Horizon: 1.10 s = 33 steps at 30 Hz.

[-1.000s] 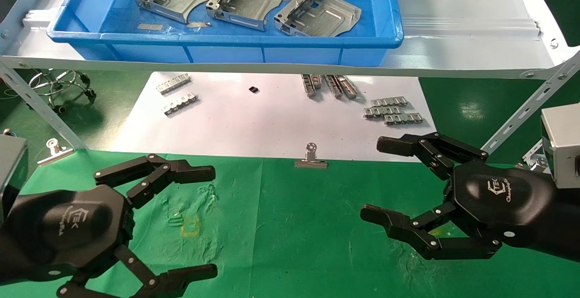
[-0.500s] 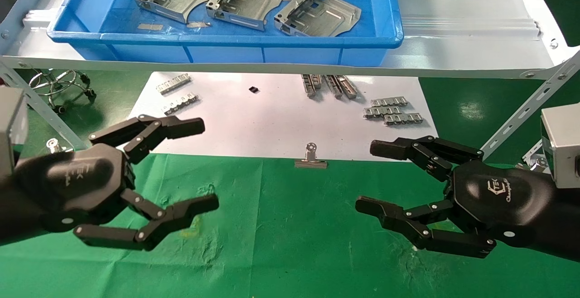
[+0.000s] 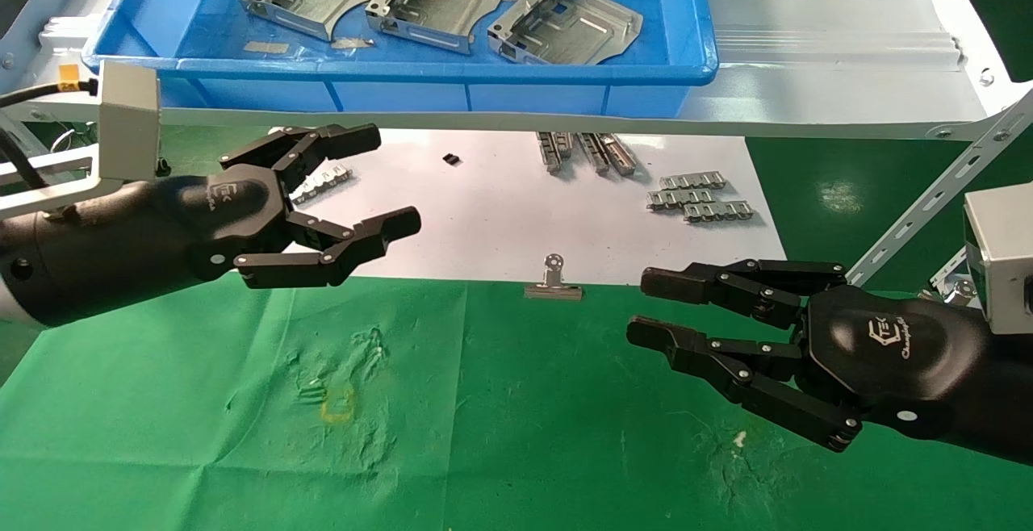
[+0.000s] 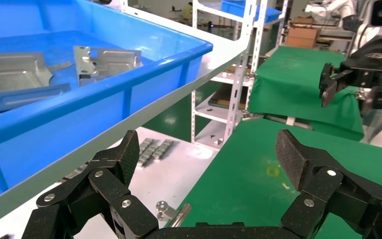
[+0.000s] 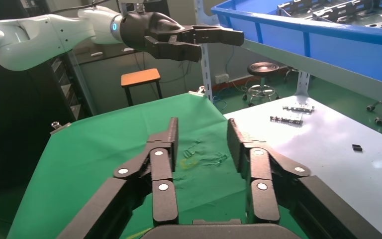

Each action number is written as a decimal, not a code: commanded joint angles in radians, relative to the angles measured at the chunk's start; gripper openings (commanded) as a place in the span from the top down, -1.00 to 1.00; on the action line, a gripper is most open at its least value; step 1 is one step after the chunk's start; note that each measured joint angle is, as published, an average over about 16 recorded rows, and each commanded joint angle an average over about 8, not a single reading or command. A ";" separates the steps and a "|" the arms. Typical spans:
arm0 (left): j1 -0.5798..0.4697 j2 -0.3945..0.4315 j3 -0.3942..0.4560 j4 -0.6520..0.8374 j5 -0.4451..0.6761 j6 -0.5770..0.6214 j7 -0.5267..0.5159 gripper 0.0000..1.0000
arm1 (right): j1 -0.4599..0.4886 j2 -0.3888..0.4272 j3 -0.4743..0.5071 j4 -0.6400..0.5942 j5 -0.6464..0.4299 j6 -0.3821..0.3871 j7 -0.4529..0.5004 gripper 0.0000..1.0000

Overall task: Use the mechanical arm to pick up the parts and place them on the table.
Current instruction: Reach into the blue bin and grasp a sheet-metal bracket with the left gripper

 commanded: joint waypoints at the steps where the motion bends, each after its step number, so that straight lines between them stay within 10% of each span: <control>1: -0.013 0.005 0.002 0.031 0.000 0.020 0.013 -1.00 | 0.000 0.000 0.000 0.000 0.000 0.000 0.000 1.00; 33: -0.343 0.157 0.051 0.349 0.171 -0.296 -0.004 -1.00 | 0.000 0.000 0.000 0.000 0.000 0.000 0.000 1.00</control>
